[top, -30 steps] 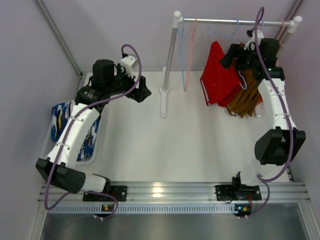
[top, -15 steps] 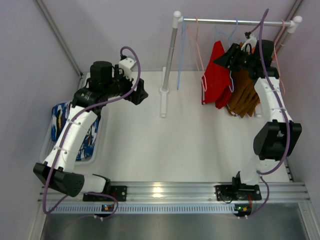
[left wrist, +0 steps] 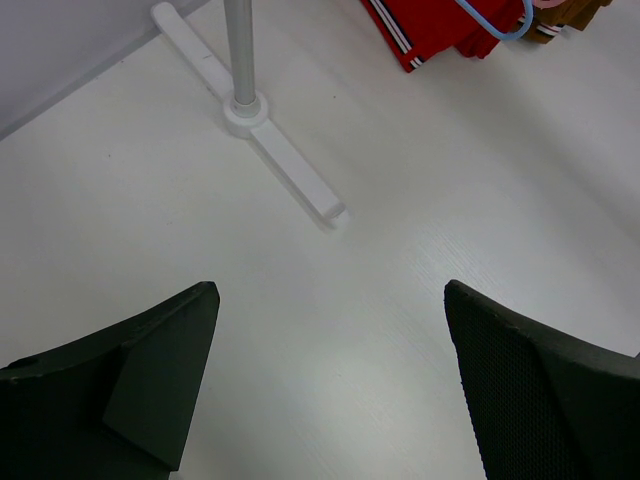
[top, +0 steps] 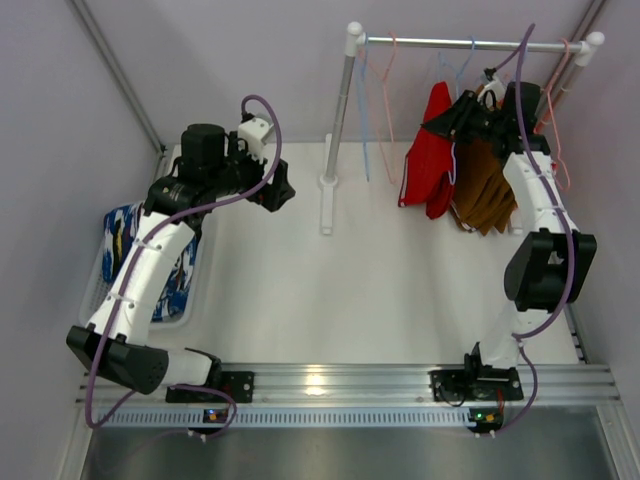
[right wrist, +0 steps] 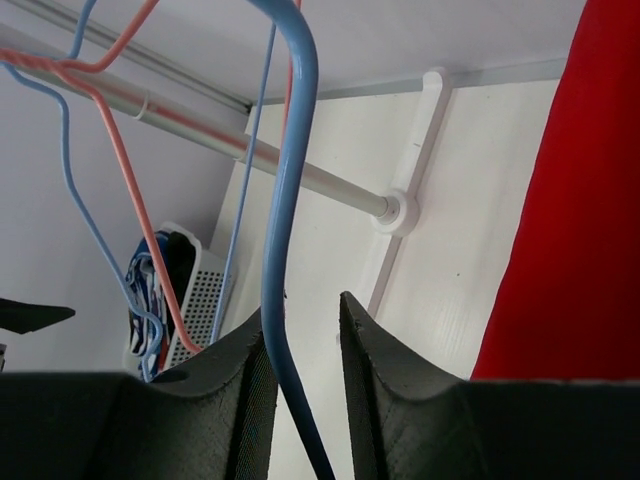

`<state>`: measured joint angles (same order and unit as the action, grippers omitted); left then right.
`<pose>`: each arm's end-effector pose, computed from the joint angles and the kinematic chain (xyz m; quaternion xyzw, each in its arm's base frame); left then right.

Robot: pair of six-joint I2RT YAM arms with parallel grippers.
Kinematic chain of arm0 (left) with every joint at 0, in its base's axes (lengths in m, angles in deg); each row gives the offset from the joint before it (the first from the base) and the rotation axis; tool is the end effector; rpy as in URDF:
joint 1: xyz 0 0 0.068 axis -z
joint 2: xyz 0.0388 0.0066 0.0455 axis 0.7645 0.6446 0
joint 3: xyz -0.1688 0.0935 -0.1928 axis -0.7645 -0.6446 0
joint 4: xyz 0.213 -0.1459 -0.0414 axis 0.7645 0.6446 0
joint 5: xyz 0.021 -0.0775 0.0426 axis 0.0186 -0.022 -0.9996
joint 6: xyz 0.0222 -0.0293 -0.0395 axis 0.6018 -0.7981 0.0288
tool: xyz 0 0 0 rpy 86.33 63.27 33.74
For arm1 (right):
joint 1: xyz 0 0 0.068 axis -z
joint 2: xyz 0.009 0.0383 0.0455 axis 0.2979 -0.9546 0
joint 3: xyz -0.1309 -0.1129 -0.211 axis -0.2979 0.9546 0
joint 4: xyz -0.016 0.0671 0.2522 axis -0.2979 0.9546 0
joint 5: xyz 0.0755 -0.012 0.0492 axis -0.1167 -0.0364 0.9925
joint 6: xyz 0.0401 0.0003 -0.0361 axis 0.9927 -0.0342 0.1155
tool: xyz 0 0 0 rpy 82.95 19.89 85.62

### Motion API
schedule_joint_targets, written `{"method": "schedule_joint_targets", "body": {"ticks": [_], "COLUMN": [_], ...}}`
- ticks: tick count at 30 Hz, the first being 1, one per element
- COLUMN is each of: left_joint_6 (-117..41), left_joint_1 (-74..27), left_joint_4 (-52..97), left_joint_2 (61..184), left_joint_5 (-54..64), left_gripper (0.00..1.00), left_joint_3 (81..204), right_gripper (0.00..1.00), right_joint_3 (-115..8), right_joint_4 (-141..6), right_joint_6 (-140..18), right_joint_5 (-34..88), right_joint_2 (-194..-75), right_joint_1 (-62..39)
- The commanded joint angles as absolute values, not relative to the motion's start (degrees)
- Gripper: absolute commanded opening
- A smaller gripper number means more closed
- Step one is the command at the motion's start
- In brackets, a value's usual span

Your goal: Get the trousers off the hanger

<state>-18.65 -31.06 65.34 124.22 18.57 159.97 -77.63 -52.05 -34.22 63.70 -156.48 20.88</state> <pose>0.2633 -0.1035 0.4326 0.2890 0.7963 -0.2084 0.4888 0.4238 -0.0012 0.3807 0.0334 0.7871 0.4367 0.4343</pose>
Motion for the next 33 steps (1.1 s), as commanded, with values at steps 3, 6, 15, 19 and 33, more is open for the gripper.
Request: {"method": "schedule_joint_targets", "body": {"ticks": [3,6,15,19,33], "left_joint_6": [-17.8,-17.9,-18.1,-18.1,-17.8], "left_joint_1": [-31.0,-31.0,-31.0,-31.0,-31.0], "left_joint_4": [64.8,64.8,64.6,64.1,63.1], "left_joint_2": [123.6,123.6,123.7,123.8,125.2], "left_joint_5": [18.8,18.9,19.1,18.9,18.3], "left_gripper": [0.99,0.99,0.99,0.99,0.99], "left_joint_3": [159.7,159.7,159.5,159.5,162.3], "right_gripper": [0.26,0.20,0.00,0.00,0.00], "right_joint_3": [-80.5,-81.8,-84.3,-84.8,-91.2], "right_joint_4": [-55.8,-55.0,-55.2,-58.0,-68.0], "right_joint_6": [-32.1,-31.4,-29.2,-27.6,-20.0], "right_joint_5": [68.2,70.0,72.7,73.5,77.4], "right_joint_2": [-156.2,-156.6,-156.9,-156.4,-154.6], "right_joint_1": [21.4,21.6,22.4,22.3,23.3]}}
